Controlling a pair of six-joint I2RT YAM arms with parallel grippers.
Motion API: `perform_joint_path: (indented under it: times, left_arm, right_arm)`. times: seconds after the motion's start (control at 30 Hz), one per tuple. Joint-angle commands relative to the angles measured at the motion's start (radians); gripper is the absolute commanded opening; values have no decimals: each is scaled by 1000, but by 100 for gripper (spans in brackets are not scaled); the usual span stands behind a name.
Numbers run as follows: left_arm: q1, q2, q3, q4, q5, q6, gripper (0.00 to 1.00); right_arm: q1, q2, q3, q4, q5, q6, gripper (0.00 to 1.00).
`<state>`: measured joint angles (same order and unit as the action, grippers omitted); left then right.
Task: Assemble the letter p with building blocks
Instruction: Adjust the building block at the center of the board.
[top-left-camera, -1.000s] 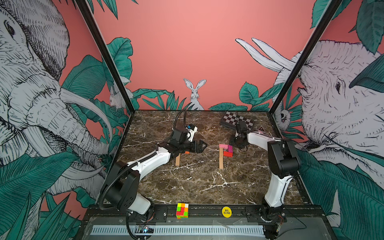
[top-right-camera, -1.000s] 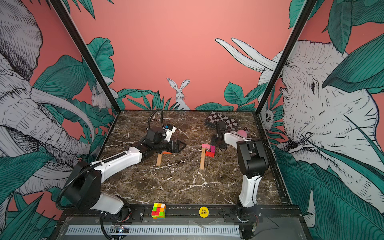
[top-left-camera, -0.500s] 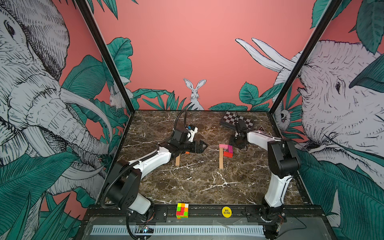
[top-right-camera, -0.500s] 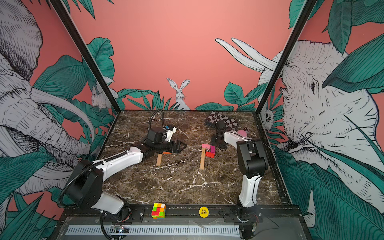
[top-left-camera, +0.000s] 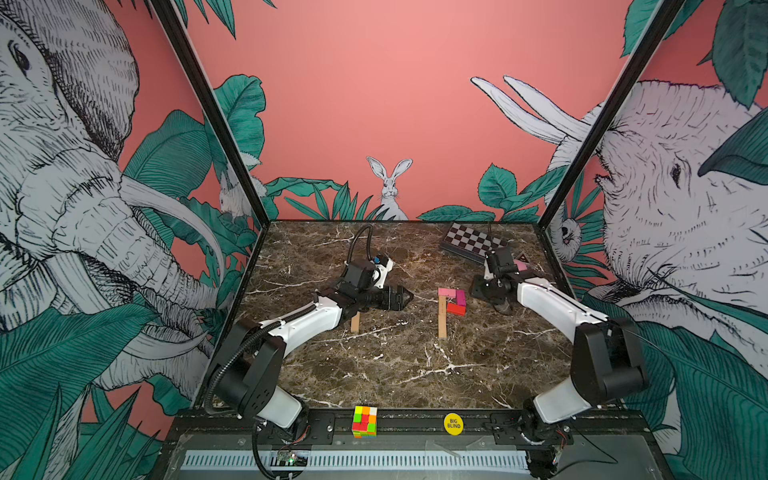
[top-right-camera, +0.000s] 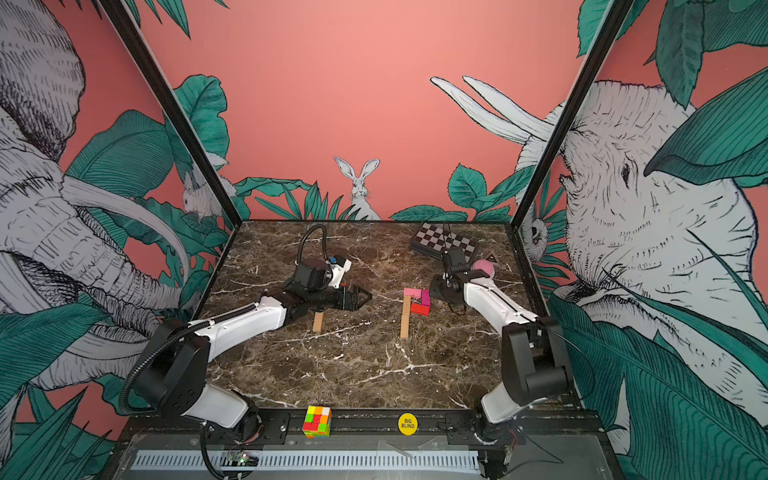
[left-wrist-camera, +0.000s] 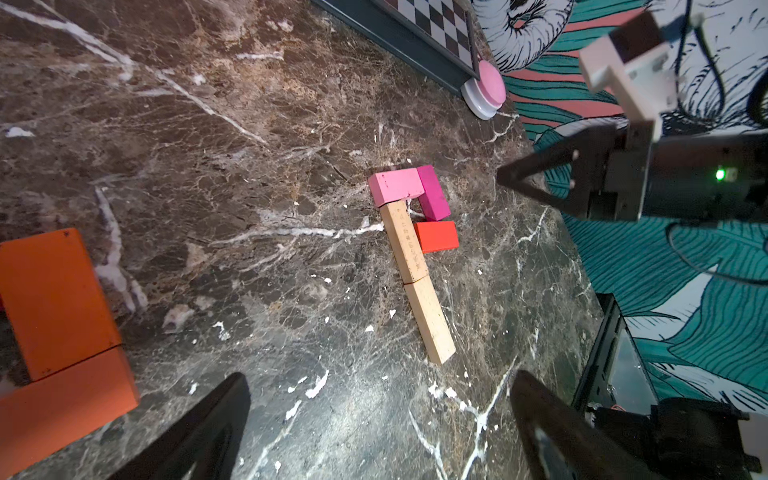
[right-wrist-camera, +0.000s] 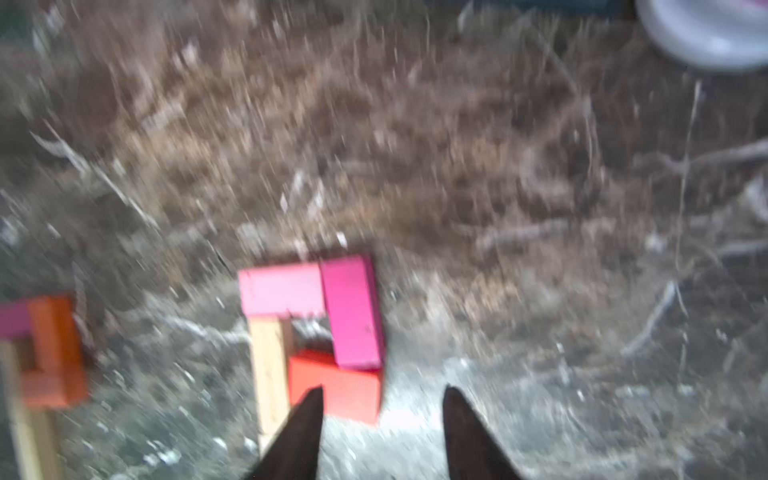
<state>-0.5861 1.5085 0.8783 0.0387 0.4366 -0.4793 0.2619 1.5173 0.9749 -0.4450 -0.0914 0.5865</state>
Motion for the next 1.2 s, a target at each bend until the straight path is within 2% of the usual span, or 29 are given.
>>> perform_joint_path:
  times: [0.0, 0.13, 0.23, 0.67, 0.8, 0.87, 1.0, 1.07, 1.17]
  left_arm:
    - [5, 13, -18, 33, 23, -13, 100]
    - [5, 36, -7, 46, 35, -23, 99]
    - [5, 45, -1, 56, 43, -34, 99]
    - [5, 56, -2, 57, 37, -35, 100]
    - [5, 52, -7, 57, 33, -33, 100]
    - [5, 51, -13, 58, 30, -33, 99]
    - [5, 62, -19, 76, 40, -45, 99]
    - [5, 61, -20, 78, 40, -45, 99]
    - [5, 49, -26, 78, 39, -45, 99]
  right_arm:
    - [32, -60, -97, -5, -20, 37, 37]
    - [70, -63, -151, 35, -22, 75, 24]
    - [71, -24, -163, 75, -38, 95, 19]
    - [83, 110, -119, 139, -77, 111, 14]
    - [91, 55, -118, 134, -72, 127, 15]
    - [92, 24, -108, 116, -47, 139, 18]
    - [99, 34, -57, 93, -35, 129, 20]
    - [108, 53, -36, 110, -49, 131, 5]
    - [112, 120, 17, 105, -62, 132, 0]
